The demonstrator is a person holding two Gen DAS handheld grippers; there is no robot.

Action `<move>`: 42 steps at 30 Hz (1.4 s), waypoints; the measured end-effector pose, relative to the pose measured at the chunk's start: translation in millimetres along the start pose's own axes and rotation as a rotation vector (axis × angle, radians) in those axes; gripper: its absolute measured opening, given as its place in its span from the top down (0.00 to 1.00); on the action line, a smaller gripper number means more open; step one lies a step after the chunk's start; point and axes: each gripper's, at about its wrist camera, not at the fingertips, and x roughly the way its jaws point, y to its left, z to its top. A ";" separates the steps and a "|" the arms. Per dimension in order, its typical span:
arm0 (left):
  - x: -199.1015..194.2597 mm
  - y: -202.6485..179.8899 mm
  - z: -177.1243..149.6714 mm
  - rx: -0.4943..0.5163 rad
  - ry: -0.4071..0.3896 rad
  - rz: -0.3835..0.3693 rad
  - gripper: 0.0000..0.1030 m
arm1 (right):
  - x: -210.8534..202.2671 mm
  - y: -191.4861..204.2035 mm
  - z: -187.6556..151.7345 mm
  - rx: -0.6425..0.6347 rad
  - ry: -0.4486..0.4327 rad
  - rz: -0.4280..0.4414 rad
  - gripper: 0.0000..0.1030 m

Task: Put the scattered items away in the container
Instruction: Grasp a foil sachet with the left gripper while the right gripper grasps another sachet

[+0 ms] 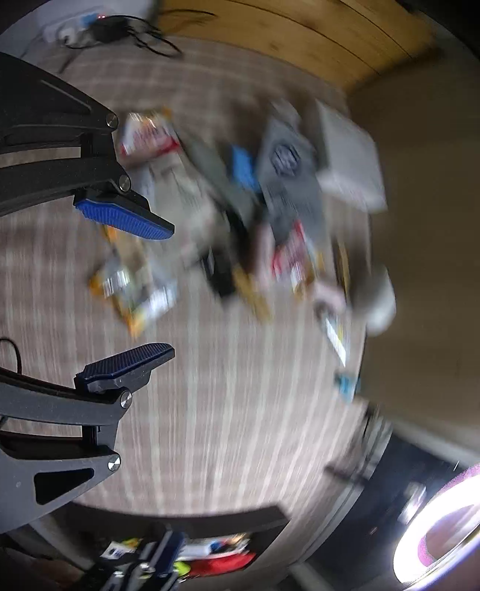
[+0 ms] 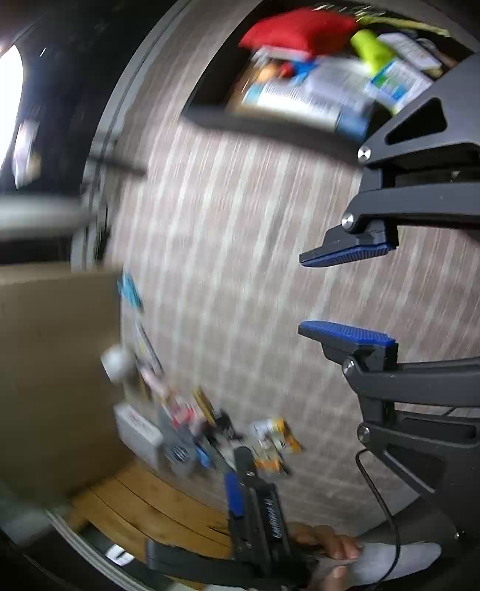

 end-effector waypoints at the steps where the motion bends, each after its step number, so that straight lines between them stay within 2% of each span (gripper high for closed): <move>1: 1.9 16.6 -3.0 -0.035 0.004 0.011 0.46 | 6.3 11.5 3.1 -0.022 0.009 0.013 0.70; 5: 9.8 56.2 -14.6 -0.107 0.036 0.016 0.45 | 37.5 61.1 12.8 -0.108 0.057 0.071 0.61; 8: 15.5 63.2 -22.8 -0.111 0.042 0.013 0.45 | 58.3 90.9 16.0 -0.155 0.095 0.104 0.59; 10: 21.2 63.2 -25.4 -0.106 0.051 0.009 0.44 | 72.8 112.4 17.9 -0.193 0.116 0.118 0.54; 12: 27.5 61.9 -25.6 -0.103 0.064 0.007 0.43 | 84.3 128.2 19.3 -0.215 0.127 0.120 0.47; 16: 37.9 60.2 -25.4 -0.106 0.081 0.002 0.43 | 101.9 151.4 20.3 -0.250 0.141 0.121 0.46; 21: 50.9 62.3 -26.7 -0.101 0.100 0.024 0.42 | 117.4 165.5 23.4 -0.291 0.136 0.075 0.40; 31: 58.0 76.1 -30.7 -0.118 0.108 0.001 0.43 | 141.7 178.4 24.8 -0.352 0.187 0.056 0.40; 35: 54.9 78.5 -34.5 -0.096 0.094 0.001 0.48 | 144.7 171.6 25.1 -0.358 0.195 0.041 0.41; 39: 52.0 75.6 -41.2 -0.069 0.078 0.018 0.51 | 142.0 161.1 30.8 -0.346 0.201 0.032 0.62; 42: 49.9 76.4 -43.2 -0.070 0.077 0.015 0.52 | 141.6 155.8 35.2 -0.331 0.204 0.045 0.67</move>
